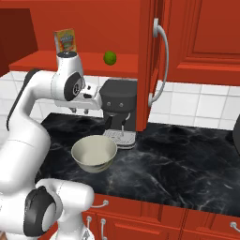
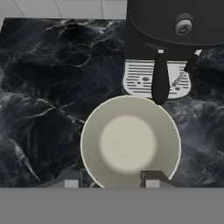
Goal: Pick the lime from the cabinet and place it in the bowl. Then pick the bowl and place it in the sink. Then turn on the sink facuet.
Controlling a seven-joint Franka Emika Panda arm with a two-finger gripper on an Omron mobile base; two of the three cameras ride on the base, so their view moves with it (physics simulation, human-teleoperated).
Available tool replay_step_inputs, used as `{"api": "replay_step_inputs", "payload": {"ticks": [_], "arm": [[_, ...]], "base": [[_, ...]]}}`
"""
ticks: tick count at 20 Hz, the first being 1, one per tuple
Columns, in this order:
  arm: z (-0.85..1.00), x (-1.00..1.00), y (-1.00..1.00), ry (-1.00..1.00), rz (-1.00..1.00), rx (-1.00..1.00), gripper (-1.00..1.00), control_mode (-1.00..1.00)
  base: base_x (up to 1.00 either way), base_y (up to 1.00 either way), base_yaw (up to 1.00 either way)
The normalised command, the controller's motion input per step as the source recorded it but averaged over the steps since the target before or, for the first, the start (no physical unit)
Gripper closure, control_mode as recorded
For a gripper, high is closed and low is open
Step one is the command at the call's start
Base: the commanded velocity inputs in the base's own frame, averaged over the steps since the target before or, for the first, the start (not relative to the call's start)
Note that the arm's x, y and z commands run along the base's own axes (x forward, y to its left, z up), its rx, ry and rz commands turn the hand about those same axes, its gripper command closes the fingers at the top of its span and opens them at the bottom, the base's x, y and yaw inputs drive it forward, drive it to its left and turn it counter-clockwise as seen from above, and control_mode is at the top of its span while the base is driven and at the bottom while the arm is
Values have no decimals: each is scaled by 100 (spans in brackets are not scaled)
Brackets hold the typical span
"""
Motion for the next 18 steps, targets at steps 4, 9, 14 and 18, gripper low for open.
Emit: {"api": "replay_step_inputs", "payload": {"ticks": [4,9,14,18], "arm": [[2,-21,0,-7,0,0,-100,-100],[15,-46,-14,-28,0,2,-100,-100],[64,-3,-7,-30,-5,0,-100,-100],[86,12,-2,-17,-18,0,-100,-100]], "base": [[0,0,0],[0,0,0],[0,0,0],[0,0,0]]}}
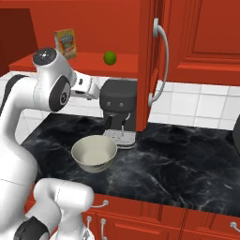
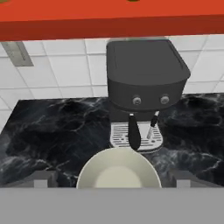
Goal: Pick the lime from the cabinet and place it in the bowl. Then pick the bowl and place it in the sink. Then turn on the sink facuet.
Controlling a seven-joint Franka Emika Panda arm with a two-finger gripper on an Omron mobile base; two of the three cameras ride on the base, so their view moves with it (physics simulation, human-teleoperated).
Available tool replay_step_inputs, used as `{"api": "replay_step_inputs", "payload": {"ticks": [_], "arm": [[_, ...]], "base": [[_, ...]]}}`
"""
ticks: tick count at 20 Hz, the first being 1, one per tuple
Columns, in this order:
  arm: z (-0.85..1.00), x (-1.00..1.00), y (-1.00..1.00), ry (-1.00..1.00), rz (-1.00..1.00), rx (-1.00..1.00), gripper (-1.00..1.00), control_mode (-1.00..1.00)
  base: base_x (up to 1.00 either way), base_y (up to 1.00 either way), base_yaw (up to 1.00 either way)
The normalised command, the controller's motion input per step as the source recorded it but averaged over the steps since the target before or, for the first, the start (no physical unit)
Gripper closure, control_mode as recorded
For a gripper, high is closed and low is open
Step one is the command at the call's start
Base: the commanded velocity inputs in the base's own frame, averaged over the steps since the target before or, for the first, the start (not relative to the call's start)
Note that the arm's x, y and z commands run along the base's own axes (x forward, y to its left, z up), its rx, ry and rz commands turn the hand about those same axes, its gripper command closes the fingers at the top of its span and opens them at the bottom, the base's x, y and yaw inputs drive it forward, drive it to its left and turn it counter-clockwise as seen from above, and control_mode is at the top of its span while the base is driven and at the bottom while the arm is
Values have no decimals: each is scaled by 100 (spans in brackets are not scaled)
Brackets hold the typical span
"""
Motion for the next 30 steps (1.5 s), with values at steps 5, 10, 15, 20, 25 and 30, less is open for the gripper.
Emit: {"api": "replay_step_inputs", "payload": {"ticks": [5,10,15,20,25,30], "arm": [[82,10,-30,-8,-19,4,-100,-100],[57,24,-25,-9,-13,2,-100,-100],[3,45,-1,-10,-1,0,-100,-100],[0,50,0,-9,0,0,-100,-100],[0,44,2,-16,0,0,-100,-100],[0,44,0,-2,0,0,-100,-100]], "base": [[0,0,0],[0,0,0],[0,0,0],[0,0,0],[0,0,0],[0,0,0]]}}
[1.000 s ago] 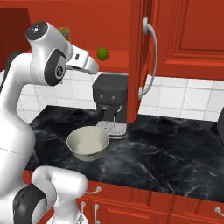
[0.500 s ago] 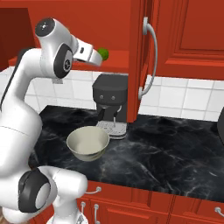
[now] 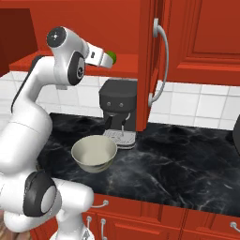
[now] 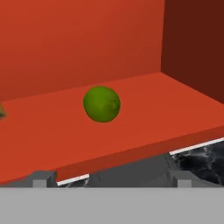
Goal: Pick the lime from the cabinet and place it in the bowl. Then pick the bowl and place it in the sink. Then turn on the sink facuet.
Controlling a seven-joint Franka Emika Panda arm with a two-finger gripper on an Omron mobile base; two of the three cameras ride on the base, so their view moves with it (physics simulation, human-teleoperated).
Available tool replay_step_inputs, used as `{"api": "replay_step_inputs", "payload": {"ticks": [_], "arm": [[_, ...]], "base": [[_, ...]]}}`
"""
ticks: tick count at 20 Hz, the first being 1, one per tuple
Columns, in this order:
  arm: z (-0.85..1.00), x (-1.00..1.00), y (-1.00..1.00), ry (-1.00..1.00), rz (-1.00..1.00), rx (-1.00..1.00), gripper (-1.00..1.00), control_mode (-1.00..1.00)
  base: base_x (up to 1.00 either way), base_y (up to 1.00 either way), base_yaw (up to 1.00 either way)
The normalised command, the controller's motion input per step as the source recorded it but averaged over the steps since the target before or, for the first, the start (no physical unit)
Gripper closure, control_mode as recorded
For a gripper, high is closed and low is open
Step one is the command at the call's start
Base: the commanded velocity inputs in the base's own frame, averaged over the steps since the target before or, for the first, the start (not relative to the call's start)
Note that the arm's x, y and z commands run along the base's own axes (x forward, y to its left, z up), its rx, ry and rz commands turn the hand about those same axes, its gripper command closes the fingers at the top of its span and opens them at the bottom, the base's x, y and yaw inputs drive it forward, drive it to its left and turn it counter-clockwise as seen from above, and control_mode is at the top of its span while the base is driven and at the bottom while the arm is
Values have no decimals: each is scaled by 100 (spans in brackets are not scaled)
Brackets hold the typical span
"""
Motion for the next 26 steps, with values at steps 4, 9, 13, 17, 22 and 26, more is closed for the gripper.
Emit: {"api": "replay_step_inputs", "payload": {"ticks": [4,9,13,17,22,26], "arm": [[0,44,-2,4,0,0,-100,-100],[0,48,-1,6,0,0,-100,-100],[-13,48,-10,1,0,0,-100,-100],[-16,45,-10,0,0,0,-100,-100],[-16,42,-11,0,0,0,-100,-100],[-4,35,-5,0,0,0,-100,-100]], "base": [[0,0,0],[0,0,0],[0,0,0],[0,0,0],[0,0,0],[0,0,0]]}}
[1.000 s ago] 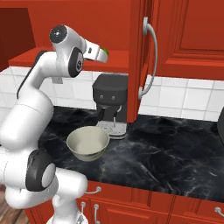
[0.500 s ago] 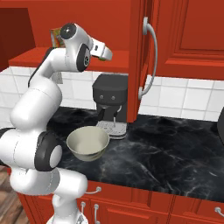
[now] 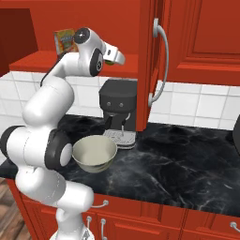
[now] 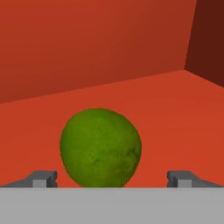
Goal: Pick the lime from the cabinet and place it in the bowl. Then pick the bowl and place it in the sink. Then turn on the sink facuet.
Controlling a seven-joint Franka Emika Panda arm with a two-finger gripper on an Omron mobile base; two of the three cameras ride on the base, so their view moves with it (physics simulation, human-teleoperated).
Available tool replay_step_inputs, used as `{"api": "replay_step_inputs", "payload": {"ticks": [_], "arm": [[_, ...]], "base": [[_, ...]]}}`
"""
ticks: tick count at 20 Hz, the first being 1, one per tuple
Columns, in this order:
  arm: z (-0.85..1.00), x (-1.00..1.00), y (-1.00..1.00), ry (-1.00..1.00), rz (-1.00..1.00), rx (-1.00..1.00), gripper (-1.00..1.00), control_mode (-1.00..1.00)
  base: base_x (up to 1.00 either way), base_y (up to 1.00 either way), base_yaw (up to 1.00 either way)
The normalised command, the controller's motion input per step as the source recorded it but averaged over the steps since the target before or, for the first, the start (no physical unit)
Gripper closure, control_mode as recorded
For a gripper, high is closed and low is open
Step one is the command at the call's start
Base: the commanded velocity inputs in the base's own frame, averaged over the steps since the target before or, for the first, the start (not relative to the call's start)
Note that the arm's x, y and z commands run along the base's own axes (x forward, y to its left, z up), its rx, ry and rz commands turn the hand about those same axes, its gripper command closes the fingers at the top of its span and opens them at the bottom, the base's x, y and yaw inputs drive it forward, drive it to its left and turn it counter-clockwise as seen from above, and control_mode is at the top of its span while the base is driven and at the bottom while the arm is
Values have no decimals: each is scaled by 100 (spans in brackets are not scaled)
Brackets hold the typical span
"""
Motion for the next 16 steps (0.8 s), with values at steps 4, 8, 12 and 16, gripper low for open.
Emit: {"api": "replay_step_inputs", "payload": {"ticks": [4,8,12,16], "arm": [[0,35,0,0,0,0,-100,-100],[0,24,0,0,0,0,-100,-100],[0,22,0,0,0,0,-100,-100],[0,3,0,0,0,0,100,-100]], "base": [[0,0,0],[0,0,0],[0,0,0],[0,0,0]]}}
